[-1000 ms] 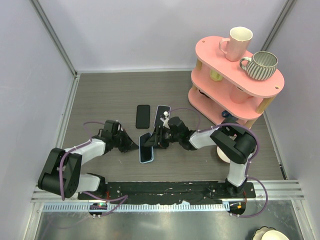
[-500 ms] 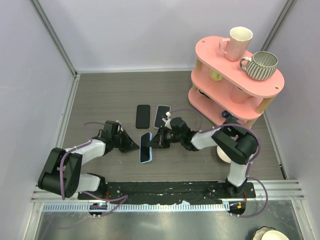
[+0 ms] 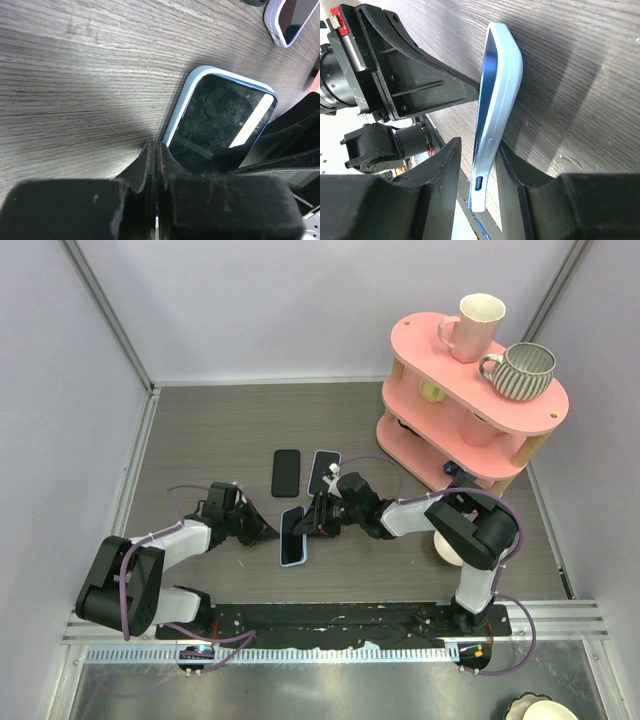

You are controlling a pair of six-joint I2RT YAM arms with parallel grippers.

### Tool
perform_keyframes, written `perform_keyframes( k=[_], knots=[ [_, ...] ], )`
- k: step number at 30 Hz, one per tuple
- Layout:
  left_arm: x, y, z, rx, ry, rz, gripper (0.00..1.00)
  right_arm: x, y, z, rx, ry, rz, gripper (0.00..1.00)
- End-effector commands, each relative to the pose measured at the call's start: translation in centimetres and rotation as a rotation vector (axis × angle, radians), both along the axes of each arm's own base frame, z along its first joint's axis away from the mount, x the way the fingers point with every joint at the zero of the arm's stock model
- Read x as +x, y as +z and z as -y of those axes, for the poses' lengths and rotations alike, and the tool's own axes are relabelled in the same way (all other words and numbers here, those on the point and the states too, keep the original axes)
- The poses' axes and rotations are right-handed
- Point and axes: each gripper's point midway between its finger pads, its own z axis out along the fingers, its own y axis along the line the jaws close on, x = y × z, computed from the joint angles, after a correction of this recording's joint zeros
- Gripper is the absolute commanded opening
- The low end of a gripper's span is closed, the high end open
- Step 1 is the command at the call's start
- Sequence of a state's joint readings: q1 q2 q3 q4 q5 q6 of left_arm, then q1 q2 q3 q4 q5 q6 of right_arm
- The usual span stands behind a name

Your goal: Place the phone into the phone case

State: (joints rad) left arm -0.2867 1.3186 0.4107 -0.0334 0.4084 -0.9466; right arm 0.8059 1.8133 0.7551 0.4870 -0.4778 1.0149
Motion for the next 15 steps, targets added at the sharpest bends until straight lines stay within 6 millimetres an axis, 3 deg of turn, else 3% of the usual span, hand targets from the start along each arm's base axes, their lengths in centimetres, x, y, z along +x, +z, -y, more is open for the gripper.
perform_keyframes(
  k=[1, 5, 10, 15],
  knots=[
    [-0.3, 0.0, 0.4, -0.022, -0.009, -0.006, 0.00, 0.7, 2.2, -1.2, 0.048, 0.028, 0.080, 0.41],
    [-0.1, 0.2, 0.6, -0.028, -0.010, 0.001, 0.00, 0.7, 1.7, -1.6, 0.053, 0.041, 0.070, 0.39],
    [0.2, 1.2, 0.8, -0.045, -0.015, 0.031, 0.00, 0.9, 1.9, -1.7, 0.064, 0.041, 0.081, 0.02],
    [0.7, 3.0, 1.0, -0.046, -0.042, 0.062, 0.01, 0.9, 3.4, -1.8, 0.090, 0.049, 0.114, 0.01]
  ],
)
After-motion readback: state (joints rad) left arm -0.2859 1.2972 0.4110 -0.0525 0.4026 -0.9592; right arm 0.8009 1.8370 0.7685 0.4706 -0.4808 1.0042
